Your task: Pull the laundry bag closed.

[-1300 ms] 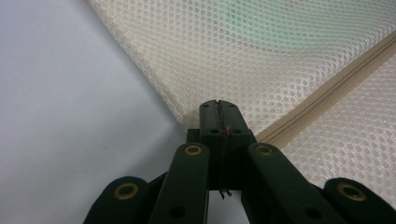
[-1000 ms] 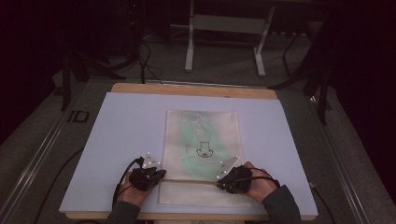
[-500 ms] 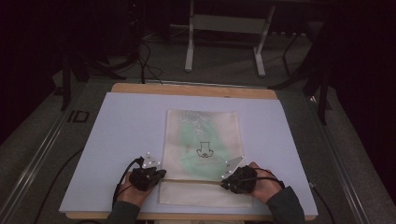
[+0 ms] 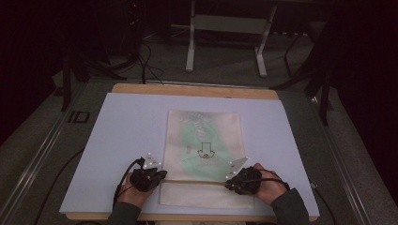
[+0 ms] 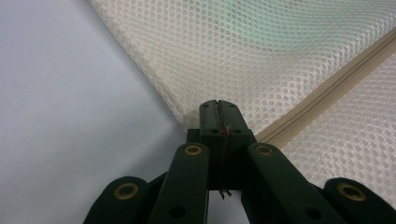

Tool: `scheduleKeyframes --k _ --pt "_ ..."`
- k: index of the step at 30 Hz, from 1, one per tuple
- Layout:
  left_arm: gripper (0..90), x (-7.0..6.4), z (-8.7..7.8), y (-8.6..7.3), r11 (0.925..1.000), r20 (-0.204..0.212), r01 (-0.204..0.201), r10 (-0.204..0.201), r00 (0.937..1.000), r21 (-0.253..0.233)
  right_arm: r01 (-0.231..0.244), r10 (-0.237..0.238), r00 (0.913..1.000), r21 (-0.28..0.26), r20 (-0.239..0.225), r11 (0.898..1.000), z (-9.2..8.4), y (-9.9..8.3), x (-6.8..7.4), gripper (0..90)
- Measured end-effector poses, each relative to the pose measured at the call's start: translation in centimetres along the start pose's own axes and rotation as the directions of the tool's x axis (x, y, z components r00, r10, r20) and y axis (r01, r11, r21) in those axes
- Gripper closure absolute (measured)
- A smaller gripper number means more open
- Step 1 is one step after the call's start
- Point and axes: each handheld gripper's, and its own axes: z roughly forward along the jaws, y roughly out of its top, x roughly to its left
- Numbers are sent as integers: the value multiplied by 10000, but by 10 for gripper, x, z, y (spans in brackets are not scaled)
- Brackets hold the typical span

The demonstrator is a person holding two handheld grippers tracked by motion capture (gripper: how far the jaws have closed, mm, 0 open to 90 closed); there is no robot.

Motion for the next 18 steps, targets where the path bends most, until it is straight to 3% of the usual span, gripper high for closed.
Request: scheduleKeyframes --k 18 --pt "891 0 0 0 10000 12 -11 11 10000 4 -481 481 9988 -111 -23 9988 -9 -17 -7 821"
